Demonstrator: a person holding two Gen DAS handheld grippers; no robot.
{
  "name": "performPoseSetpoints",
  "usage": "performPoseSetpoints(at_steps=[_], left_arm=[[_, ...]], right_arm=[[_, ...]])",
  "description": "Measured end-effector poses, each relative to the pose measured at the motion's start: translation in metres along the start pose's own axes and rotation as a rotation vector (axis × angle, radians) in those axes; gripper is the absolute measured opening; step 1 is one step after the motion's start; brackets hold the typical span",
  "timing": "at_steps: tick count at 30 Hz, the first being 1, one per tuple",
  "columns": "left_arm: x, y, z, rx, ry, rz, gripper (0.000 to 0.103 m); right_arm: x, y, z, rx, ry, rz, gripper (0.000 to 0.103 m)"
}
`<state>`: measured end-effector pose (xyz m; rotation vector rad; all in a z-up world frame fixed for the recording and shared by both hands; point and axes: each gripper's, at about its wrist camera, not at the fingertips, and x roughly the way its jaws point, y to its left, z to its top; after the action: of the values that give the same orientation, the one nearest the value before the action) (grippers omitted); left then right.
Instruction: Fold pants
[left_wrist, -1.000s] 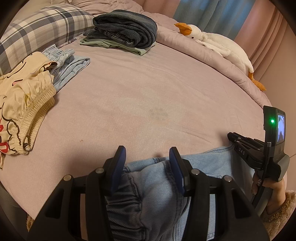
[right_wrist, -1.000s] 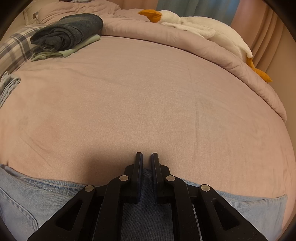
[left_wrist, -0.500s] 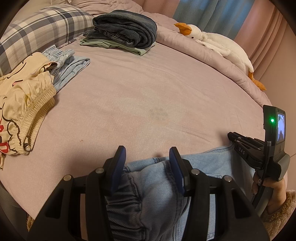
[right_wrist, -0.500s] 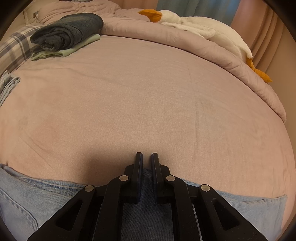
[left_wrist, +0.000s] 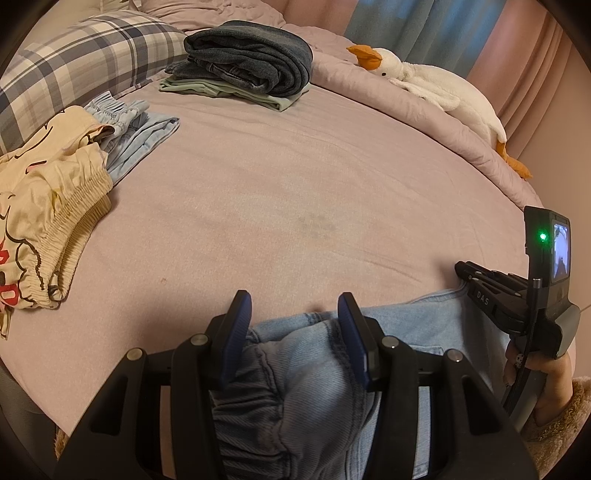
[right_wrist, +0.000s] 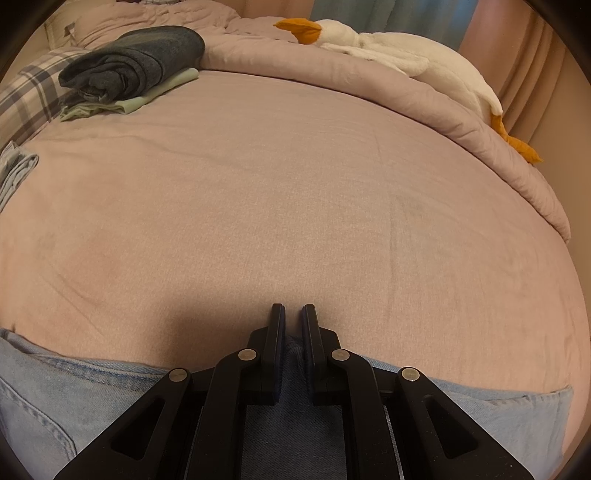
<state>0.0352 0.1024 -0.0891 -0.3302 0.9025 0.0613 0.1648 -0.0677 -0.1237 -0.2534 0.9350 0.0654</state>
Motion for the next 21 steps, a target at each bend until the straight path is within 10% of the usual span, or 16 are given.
performPoseSetpoints(at_steps=[16, 21], left_arm=[[-0.007, 0.003, 0.009, -0.063, 0.028, 0.002, 0.048], [-0.039, -0.024, 0.014, -0.034, -0.034, 0.033, 0.054]], right_arm=[[-0.004, -0.015, 0.005, 0.028, -0.019, 0.068, 0.011], [-0.040, -0.053, 0.004, 0.115, -0.087, 0.111, 0.074]])
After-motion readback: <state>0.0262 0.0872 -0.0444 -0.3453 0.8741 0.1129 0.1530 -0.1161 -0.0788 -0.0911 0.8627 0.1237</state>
